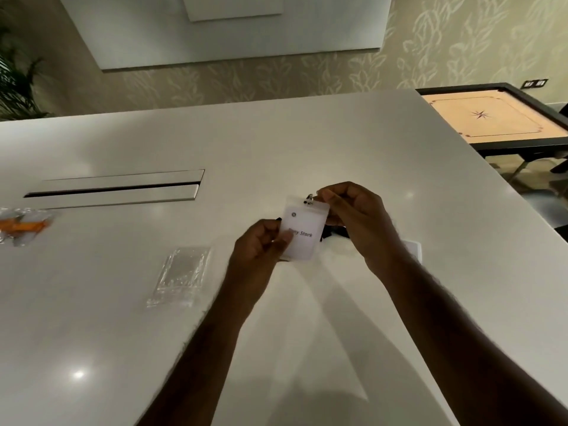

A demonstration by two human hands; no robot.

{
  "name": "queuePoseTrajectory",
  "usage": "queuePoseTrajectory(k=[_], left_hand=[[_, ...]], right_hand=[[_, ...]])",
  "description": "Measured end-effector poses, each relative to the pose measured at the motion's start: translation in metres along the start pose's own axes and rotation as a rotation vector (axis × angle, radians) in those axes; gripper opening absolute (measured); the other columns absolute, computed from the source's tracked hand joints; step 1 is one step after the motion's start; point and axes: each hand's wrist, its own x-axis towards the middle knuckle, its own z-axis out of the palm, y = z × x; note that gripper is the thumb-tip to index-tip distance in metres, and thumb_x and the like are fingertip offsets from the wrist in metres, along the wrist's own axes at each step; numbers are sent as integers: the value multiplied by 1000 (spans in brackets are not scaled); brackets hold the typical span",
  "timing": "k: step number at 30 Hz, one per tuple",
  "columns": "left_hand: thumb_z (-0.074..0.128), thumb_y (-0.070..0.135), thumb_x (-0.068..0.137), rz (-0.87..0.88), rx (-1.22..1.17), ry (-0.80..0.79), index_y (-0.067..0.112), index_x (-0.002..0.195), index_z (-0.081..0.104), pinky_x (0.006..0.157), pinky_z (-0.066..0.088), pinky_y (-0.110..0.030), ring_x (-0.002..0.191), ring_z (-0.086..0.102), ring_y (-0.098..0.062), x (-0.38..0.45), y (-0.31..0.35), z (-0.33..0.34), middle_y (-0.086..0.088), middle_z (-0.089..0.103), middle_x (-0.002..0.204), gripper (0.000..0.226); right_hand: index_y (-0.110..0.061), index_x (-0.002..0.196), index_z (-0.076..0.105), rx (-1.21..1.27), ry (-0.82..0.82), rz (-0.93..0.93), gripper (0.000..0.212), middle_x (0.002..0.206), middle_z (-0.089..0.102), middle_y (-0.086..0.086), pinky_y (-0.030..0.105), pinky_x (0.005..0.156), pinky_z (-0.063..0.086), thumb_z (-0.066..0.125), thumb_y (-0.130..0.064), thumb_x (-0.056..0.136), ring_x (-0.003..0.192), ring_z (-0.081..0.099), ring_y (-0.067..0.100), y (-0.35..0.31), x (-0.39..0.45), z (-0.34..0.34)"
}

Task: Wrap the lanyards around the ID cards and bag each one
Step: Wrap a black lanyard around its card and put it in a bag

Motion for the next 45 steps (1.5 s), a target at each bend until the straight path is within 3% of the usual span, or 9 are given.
queuePoseTrajectory(k=[5, 8, 11, 14, 16, 26, 33, 41, 45], left_hand=[[67, 16, 100, 69, 28, 27, 31, 99, 75, 77, 62, -28, 94, 73, -9, 11, 21, -10, 4, 79, 101, 16], [65, 17, 101, 91, -1, 36, 31, 102, 75, 73, 61, -26, 96, 74, -11, 14, 27, -13, 3, 79, 105, 17], [65, 23, 100, 103, -53, 73, 25, 107, 74, 72, 60, -28, 98, 74, -15, 18, 31, -18, -1, 79, 107, 11], [63, 22, 102, 110, -134, 114, 21, 109, 73, 74, 61, -32, 102, 74, -18, 23, 33, -21, -2, 78, 110, 12], [62, 21, 102, 115, -202, 162, 24, 105, 74, 74, 60, -31, 100, 73, -14, 27, 37, -25, 1, 77, 107, 13], [58, 16, 106, 131, -345, 345, 14, 109, 65, 72, 62, -35, 99, 75, -17, 49, 40, -48, 3, 78, 101, 8], [61, 18, 104, 66, -247, 367, 8, 111, 65, 71, 63, -36, 96, 76, -14, 59, 15, -53, 6, 79, 99, 13], [60, 18, 105, -2, -205, 403, 7, 117, 65, 71, 63, -36, 95, 77, -14, 63, 2, -58, 6, 80, 99, 17], [64, 20, 102, 15, -234, 438, 21, 97, 76, 64, 60, -34, 87, 73, -14, 59, 9, -66, 3, 78, 95, 13]], right_hand=[[-47, 121, 63, -261, -230, -54, 52, 129, 68, -12, 36, 90, 62, 68, -5, 91, 114, 71, 18, 6, 6, 9], [-28, 134, 65, -339, -321, -46, 41, 131, 72, -8, 36, 100, 57, 71, -18, 95, 116, 70, 12, 14, 8, 16], [-3, 116, 68, -367, -336, -21, 26, 113, 75, 18, 57, 97, 56, 73, -22, 99, 105, 72, 32, 22, 14, 20], [-12, 96, 71, -385, -379, -9, 16, 91, 81, -6, 22, 76, 51, 69, -26, 104, 85, 71, 6, 33, 16, 19], [-15, 94, 71, -377, -369, 25, 16, 86, 81, -6, 10, 68, 45, 66, -25, 105, 74, 69, -3, 39, 15, 17], [-27, 77, 70, -384, -167, 43, 29, 60, 68, -1, 36, 59, 51, 68, -43, 100, 53, 62, 13, 38, 33, -9], [-16, 93, 75, -84, -340, -26, 32, 63, 62, 2, 42, 71, 60, 66, -45, 102, 55, 57, 18, -4, 34, -2], [-19, 93, 74, -87, -277, -103, 27, 66, 56, 2, 32, 57, 53, 75, -46, 94, 53, 49, 16, -20, 51, 15], [-20, 89, 72, -327, -326, 16, 23, 65, 65, -5, 30, 62, 52, 73, -41, 97, 56, 60, 12, 4, 55, 5]])
